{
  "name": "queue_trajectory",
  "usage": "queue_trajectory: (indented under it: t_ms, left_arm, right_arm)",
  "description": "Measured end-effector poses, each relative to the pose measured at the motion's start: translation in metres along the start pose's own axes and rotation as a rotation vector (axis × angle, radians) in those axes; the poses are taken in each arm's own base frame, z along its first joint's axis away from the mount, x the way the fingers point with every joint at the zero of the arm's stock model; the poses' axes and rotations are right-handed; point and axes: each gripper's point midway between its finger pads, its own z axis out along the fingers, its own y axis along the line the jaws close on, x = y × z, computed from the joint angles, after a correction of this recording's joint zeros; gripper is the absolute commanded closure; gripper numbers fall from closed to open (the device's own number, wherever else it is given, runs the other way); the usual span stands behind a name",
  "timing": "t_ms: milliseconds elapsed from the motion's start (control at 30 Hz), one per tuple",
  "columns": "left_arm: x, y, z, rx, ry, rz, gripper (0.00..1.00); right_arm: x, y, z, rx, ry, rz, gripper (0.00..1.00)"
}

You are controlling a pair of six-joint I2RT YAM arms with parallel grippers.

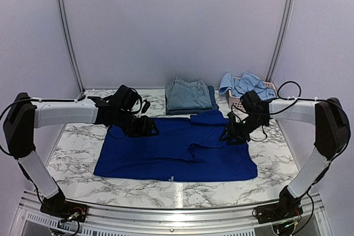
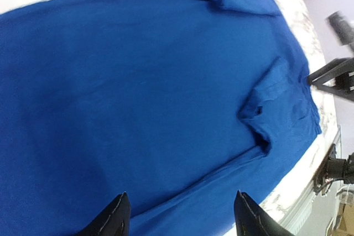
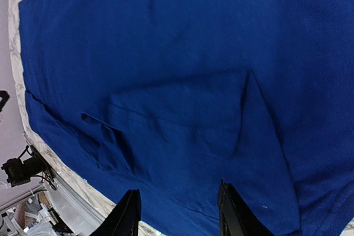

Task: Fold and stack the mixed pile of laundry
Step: Smooth out the 1/3-folded T-shirt at the center of the board.

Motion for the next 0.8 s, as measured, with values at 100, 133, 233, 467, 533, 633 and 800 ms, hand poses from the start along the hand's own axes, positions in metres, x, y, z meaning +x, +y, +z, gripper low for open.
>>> queue_trajectory:
  t_ms: [100,133,233,467,533,633,800]
  left_arm:
    - [-0.006,-0.032,0.008,0.049,-0.002,0.06,0.36]
    - [-0.008,-0.044,0.013,0.064,-0.003,0.085,0.36]
    - [-0.01,-0.078,0.032,0.101,-0.007,0.172,0.36]
    - [0.005,-0.091,0.091,0.094,0.057,0.29,0.33]
    - [0.013,-0.084,0.103,0.074,0.081,0.312,0.3]
    - [0.02,-0.077,0.114,0.053,0.1,0.345,0.28]
    - [0.018,-0.088,0.123,0.051,0.089,0.399,0.27]
  right_arm:
    - [0.028,-0.019,0.01,0.036,0.062,0.052,0.58]
    - [0.031,-0.022,0.011,0.043,0.07,0.06,0.58]
    - [0.031,-0.025,0.014,0.049,0.069,0.076,0.58]
    - [0.025,-0.031,0.031,0.04,0.071,0.108,0.62]
    - [0.024,-0.034,0.036,0.043,0.08,0.119,0.65]
    - [0.023,-0.035,0.04,0.044,0.082,0.132,0.7]
    - [0.012,-0.031,0.041,0.035,0.064,0.135,0.77]
